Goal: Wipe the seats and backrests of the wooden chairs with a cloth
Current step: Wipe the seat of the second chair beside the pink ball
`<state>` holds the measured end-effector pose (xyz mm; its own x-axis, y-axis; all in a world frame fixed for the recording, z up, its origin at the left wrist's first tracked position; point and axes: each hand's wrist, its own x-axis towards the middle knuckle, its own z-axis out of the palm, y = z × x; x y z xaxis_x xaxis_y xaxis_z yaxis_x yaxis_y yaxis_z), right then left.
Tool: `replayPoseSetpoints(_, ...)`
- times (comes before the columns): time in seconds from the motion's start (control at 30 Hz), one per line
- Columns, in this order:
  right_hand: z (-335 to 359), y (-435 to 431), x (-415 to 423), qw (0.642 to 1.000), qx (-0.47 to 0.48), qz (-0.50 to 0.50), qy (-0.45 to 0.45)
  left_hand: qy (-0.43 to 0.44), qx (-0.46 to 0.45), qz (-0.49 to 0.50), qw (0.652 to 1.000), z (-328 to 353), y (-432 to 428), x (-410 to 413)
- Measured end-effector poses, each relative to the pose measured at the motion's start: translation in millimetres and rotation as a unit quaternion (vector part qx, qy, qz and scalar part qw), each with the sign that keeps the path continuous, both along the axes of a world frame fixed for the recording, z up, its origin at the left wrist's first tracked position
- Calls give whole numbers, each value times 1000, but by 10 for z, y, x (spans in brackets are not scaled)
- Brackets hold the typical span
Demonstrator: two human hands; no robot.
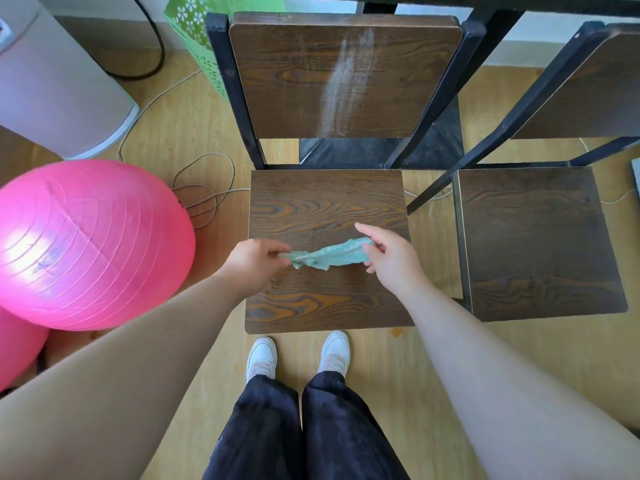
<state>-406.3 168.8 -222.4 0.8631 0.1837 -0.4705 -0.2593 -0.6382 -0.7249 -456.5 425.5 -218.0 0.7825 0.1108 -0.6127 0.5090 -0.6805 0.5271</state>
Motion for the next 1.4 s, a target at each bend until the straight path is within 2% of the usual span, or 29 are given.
replayPoseSetpoints(0.1, 36, -32, 3, 998, -49, 43, -15, 14, -7, 7, 1000, 42, 29, -10)
replayPoseSetpoints(0.23, 49, -76, -55, 987, -108, 114, -41, -12, 4, -19, 1000, 119, 46, -26)
replayPoseSetpoints(0.43, 50, -137, -162, 986, -91, 130, -47, -9, -1, -36, 999, 85, 49, -84)
replayPoseSetpoints(0.53, 30, -156, -185, 986, -80, 143, -3, 25, -12, -54, 998, 26, 73, -112)
replayPoseSetpoints(0.67, -22, -138, -115, 992, -60, 93, 62, 47, -34, -44, 997, -63, 104, -69)
replayPoseSetpoints(0.8, -211, -87, 49, 992, -61, 84, 77, 60, -37, -25, 997, -273, 99, 90)
replayPoseSetpoints(0.9, -459, -8, 226, 989, -91, 80, 85, 71, -13, -37, 997, -523, 87, 259)
replayPoseSetpoints(1.03, -745, 76, 450, 988, -120, -20, 94, 57, 46, -52, 996, -831, 92, 453)
replayPoseSetpoints(1.17, -923, 77, 464, 974, -126, -102, 156, 21, 95, -117, 988, -978, 200, 445)
replayPoseSetpoints(1.27, -948, 84, 410, 958, -129, -166, 196, 10, 159, -204, 966, -966, 291, 374)
replayPoseSetpoints(1.33, -910, 126, 377, 955, -156, -165, 190, -4, 207, -260, 943, -949, 366, 321)
replayPoseSetpoints(1.4, -858, 188, 356, 960, -196, -140, 146, -8, 232, -278, 932, -939, 457, 274)
